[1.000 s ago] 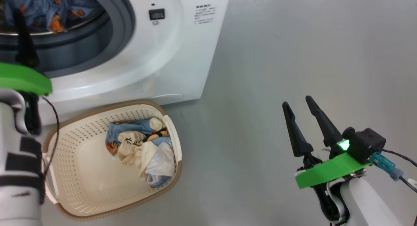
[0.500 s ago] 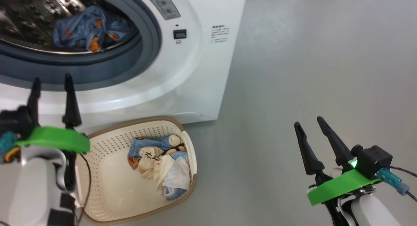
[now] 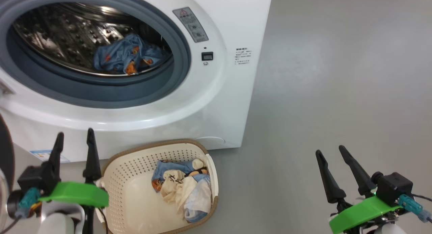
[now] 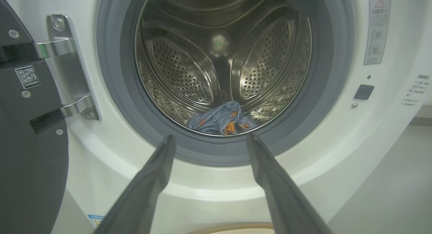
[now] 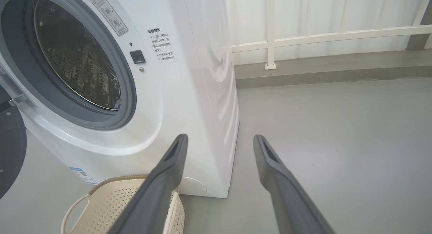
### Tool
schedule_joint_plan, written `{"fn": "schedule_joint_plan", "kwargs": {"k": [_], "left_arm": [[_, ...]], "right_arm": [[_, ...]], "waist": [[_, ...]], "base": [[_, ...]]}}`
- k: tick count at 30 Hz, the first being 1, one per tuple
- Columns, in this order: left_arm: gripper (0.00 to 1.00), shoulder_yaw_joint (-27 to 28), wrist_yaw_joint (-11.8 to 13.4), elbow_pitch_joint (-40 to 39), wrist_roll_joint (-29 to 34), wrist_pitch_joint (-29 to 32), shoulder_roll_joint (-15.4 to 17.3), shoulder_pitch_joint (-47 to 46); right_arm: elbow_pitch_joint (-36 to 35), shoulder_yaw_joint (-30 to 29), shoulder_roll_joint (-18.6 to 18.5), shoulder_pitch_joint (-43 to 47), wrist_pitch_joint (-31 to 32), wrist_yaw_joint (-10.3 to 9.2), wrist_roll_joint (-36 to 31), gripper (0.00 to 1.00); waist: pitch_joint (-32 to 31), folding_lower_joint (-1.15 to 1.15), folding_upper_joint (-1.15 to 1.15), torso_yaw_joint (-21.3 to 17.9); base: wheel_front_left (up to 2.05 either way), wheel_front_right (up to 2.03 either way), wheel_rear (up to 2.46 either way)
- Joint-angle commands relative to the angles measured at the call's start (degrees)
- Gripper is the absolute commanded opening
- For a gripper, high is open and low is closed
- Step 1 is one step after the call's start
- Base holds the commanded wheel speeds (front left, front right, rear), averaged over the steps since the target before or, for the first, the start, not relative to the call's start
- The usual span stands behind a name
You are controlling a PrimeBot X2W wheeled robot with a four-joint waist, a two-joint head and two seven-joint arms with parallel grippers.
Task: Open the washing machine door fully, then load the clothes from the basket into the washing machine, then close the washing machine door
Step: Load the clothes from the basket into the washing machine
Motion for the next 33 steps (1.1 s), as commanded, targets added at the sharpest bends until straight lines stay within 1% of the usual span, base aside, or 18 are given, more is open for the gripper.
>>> {"fn": "schedule_joint_plan", "kwargs": {"k": [1, 15, 27, 33], "left_arm": [[1.00, 1.7, -0.2, -2.4, 0.1, -0.3, 1.1, 1.6], [1.00, 3.3, -0.2, -7.5, 1.6, -0.3, -0.4, 11.6], [1.00, 4.7, -0.2, -12.0, 2.2, -0.3, -1.4, 18.3], [1.00, 5.3, -0.2, -13.3, 2.4, -0.3, -1.8, 19.7]], "right_arm": [[-1.1, 0.9, -1.1, 1.2, -0.5, 0.26, 0.4, 1.00], [-1.2, 0.1, -2.2, 5.8, -0.5, 0.26, 0.7, 1.00], [-1.4, -0.6, -2.3, 7.9, -0.5, 0.26, 0.8, 1.00], [-1.6, -0.9, -2.3, 8.4, -0.5, 0.26, 0.7, 1.00]], "waist": [[-2.2, 0.00, 0.00, 1.5], [-7.0, 0.00, 0.00, 2.8], [-8.6, 0.00, 0.00, 2.7], [-8.7, 0.00, 0.00, 2.9]], "base": [[0.00, 0.00, 0.00], [0.00, 0.00, 0.00], [0.00, 0.00, 0.00], [0.00, 0.00, 0.00]]}}
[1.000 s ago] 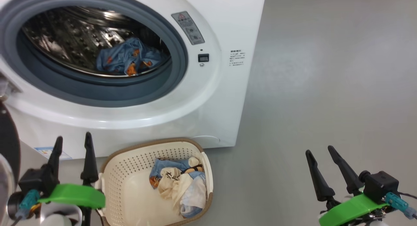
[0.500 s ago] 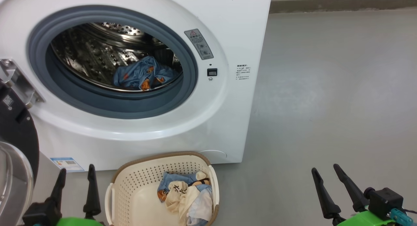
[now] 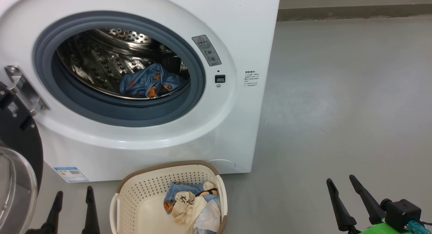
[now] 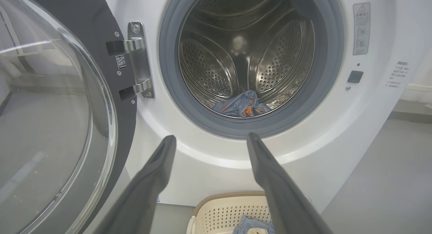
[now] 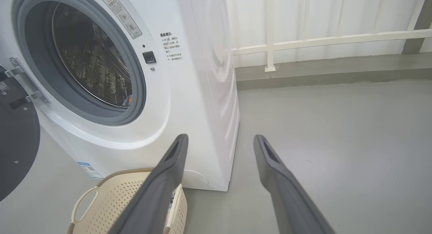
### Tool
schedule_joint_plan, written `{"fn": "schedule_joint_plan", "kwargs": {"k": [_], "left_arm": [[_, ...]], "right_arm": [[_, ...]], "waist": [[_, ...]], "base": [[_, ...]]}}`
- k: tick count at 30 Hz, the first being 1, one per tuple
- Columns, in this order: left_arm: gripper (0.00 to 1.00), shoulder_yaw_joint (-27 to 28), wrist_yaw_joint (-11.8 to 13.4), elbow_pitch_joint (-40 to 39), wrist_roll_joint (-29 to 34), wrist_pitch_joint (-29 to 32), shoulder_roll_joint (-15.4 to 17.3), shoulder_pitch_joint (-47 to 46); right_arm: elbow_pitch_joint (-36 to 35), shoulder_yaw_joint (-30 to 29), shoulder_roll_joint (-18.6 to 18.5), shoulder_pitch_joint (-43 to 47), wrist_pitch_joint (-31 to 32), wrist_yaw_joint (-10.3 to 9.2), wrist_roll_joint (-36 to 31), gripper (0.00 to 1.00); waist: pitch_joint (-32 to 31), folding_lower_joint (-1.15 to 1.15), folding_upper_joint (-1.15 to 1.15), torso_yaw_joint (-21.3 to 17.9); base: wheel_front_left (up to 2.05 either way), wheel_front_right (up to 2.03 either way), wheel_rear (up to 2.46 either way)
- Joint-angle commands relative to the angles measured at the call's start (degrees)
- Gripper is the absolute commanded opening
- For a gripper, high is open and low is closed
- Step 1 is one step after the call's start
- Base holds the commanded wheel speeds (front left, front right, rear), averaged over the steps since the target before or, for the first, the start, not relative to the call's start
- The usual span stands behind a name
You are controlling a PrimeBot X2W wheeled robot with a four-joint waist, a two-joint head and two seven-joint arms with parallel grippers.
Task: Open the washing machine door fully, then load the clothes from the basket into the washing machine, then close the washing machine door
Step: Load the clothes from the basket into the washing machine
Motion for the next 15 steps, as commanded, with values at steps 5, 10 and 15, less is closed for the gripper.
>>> {"fn": "schedule_joint_plan", "kwargs": {"k": [5, 10, 15], "left_arm": [[1.00, 1.9, 0.0, -2.1, 0.6, -0.3, 0.2, -0.4], [1.00, 2.2, 0.0, -1.8, 0.1, -0.3, 0.1, -1.4], [1.00, 1.3, 0.0, -0.2, -0.6, -0.3, 0.1, -2.9]], "right_arm": [[-1.6, 1.0, -1.1, -0.3, -0.5, 0.26, 0.1, 1.00], [-2.0, 0.9, -0.7, -1.8, -0.5, 0.26, 0.0, 1.00], [-2.4, 0.7, 0.0, -3.8, -0.5, 0.26, -0.4, 1.00]], "waist": [[0.3, 0.00, 0.00, 0.0], [2.3, 0.00, 0.00, -0.5], [5.3, 0.00, 0.00, -1.0]], "base": [[0.00, 0.00, 0.00], [0.00, 0.00, 0.00], [0.00, 0.00, 0.00]]}}
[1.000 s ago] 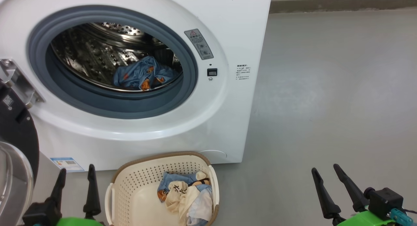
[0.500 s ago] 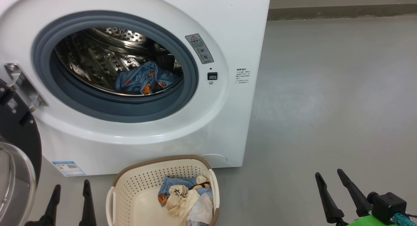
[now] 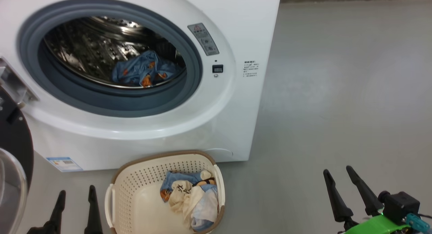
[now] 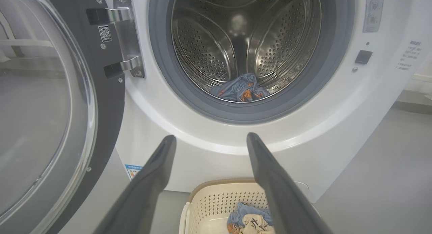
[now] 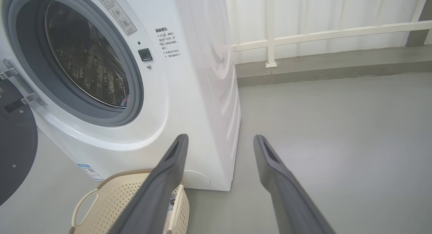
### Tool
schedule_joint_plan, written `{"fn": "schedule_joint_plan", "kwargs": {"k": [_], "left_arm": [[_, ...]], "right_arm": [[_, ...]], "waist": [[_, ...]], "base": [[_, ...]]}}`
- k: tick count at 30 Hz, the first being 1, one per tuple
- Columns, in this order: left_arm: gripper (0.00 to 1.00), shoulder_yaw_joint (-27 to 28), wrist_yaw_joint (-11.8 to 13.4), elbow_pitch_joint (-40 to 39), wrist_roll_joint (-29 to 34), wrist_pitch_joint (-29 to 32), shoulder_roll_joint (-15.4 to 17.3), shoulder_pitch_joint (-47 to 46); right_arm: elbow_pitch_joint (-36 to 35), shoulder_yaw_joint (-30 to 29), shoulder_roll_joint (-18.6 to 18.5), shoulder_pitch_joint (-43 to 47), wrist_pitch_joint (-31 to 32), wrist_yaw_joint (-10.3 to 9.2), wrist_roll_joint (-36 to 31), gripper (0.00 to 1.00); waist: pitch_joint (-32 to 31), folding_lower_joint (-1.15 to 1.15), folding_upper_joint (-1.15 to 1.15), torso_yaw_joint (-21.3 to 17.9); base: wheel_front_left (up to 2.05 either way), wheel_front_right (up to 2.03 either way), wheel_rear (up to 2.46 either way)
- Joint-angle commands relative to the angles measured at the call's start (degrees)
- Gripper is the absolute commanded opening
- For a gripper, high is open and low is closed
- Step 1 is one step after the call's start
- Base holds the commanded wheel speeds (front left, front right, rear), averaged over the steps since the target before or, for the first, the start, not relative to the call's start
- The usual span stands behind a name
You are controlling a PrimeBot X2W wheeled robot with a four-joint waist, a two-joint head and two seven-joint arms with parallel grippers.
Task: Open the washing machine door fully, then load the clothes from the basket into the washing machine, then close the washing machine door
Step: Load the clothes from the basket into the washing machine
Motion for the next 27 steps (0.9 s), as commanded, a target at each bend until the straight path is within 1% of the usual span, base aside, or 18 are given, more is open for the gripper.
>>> {"fn": "schedule_joint_plan", "kwargs": {"k": [1, 5, 11, 13, 20, 27], "left_arm": [[1.00, 1.1, 0.0, -0.3, -0.5, -0.3, 0.7, -2.8], [1.00, -0.4, 0.0, 2.0, -1.2, -0.3, 1.3, -4.7], [1.00, -4.1, 0.0, 7.3, -2.6, -0.3, 3.0, -8.9], [1.00, -4.7, 0.0, 8.3, -3.0, -0.3, 3.3, -9.7], [1.00, -10.6, 0.0, 16.6, -5.9, -0.3, 6.0, -15.7], [1.00, -18.1, 0.0, 24.7, -8.7, -0.3, 9.0, -22.4]], "right_arm": [[-1.5, 0.8, -0.8, -2.7, -0.5, 0.26, -0.4, 1.00], [-1.8, 0.7, -0.1, -4.2, -0.5, 0.26, -0.7, 1.00], [-2.0, 0.6, 1.4, -7.1, -0.5, 0.26, -1.2, 1.00], [-2.1, 0.6, 1.7, -7.5, -0.5, 0.26, -1.3, 1.00], [-2.4, 0.1, 3.7, -10.0, -0.5, 0.26, -1.7, 1.00], [-2.8, 0.2, 5.4, -12.1, -0.5, 0.26, -1.8, 1.00]], "waist": [[2.4, 0.00, 0.00, -0.6], [5.6, 0.00, 0.00, -1.2], [10.4, 0.00, 0.00, -2.9], [11.2, 0.00, 0.00, -3.3], [16.0, 0.00, 0.00, -5.7], [20.8, 0.00, 0.00, -8.0]], "base": [[0.00, 0.00, 0.00], [0.00, 0.00, 0.00], [0.00, 0.00, 0.00], [0.00, 0.00, 0.00], [0.00, 0.00, 0.00], [0.00, 0.00, 0.00]]}}
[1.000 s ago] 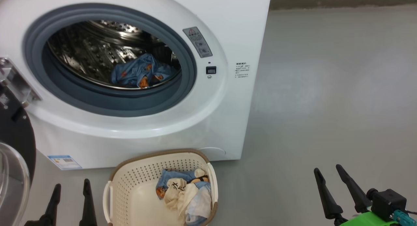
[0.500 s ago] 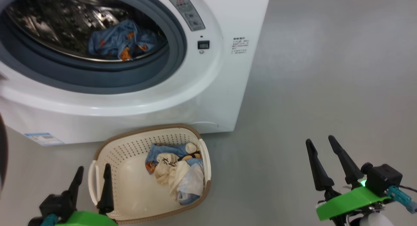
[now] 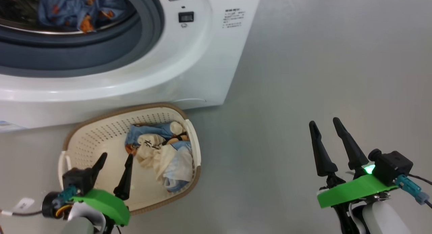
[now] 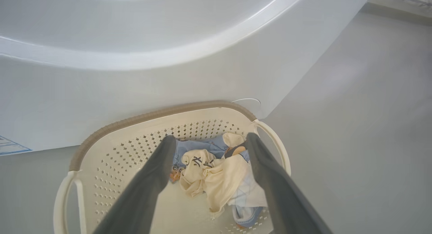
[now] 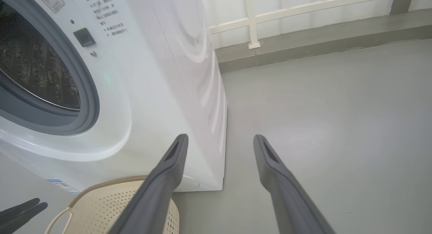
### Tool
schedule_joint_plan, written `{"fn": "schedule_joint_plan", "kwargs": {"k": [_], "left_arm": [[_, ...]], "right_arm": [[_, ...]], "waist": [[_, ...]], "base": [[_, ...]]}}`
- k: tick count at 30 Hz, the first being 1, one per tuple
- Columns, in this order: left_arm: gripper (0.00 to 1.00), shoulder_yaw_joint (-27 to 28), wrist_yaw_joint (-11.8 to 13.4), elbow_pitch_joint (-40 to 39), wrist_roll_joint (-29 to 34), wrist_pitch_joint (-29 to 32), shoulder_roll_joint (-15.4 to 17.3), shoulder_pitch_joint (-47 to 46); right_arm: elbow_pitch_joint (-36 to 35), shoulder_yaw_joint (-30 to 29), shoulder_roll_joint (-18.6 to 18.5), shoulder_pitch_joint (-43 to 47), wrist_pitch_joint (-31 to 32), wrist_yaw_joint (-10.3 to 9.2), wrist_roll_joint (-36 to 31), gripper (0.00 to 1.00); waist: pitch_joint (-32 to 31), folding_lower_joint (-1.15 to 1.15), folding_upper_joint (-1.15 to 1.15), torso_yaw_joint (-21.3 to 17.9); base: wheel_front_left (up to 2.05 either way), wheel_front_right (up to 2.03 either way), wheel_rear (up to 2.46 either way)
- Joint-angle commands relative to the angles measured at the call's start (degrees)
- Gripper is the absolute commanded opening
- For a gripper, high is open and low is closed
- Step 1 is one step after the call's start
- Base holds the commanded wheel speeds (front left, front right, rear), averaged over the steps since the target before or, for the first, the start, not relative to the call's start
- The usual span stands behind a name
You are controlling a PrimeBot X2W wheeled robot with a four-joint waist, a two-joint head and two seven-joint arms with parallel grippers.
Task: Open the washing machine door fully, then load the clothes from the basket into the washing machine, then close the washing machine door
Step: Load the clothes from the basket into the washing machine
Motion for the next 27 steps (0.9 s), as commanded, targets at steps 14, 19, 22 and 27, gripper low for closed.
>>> {"fn": "schedule_joint_plan", "kwargs": {"k": [14, 19, 22, 27], "left_arm": [[1.00, -13.3, 0.0, 10.7, -9.3, -0.4, 5.2, -11.0], [1.00, -19.9, 0.0, 13.4, -13.6, -0.2, 6.6, -14.4], [1.00, -23.6, 0.0, 14.3, -16.5, 0.8, 7.8, -16.6], [1.00, -29.1, 0.0, 14.7, -21.4, 2.5, 10.4, -19.7]], "right_arm": [[-2.1, 2.6, 1.7, -4.4, -0.5, 0.26, -0.8, 1.00], [-2.5, 3.4, 2.1, -5.5, -0.5, 0.26, -0.6, 1.00], [-2.7, 3.9, 2.3, -6.1, -0.5, 0.26, -0.6, 1.00], [-3.4, 4.5, 2.5, -6.9, -0.5, 0.26, -0.4, 1.00]], "waist": [[9.9, -0.01, 0.00, -5.8], [12.6, -0.01, 0.00, -7.0], [14.5, -0.01, 0.00, -7.8], [17.3, -0.01, 0.00, -9.3]], "base": [[0.00, 0.00, 0.00], [0.00, 0.00, 0.00], [0.00, 0.00, 0.00], [0.00, 0.00, 0.00]]}}
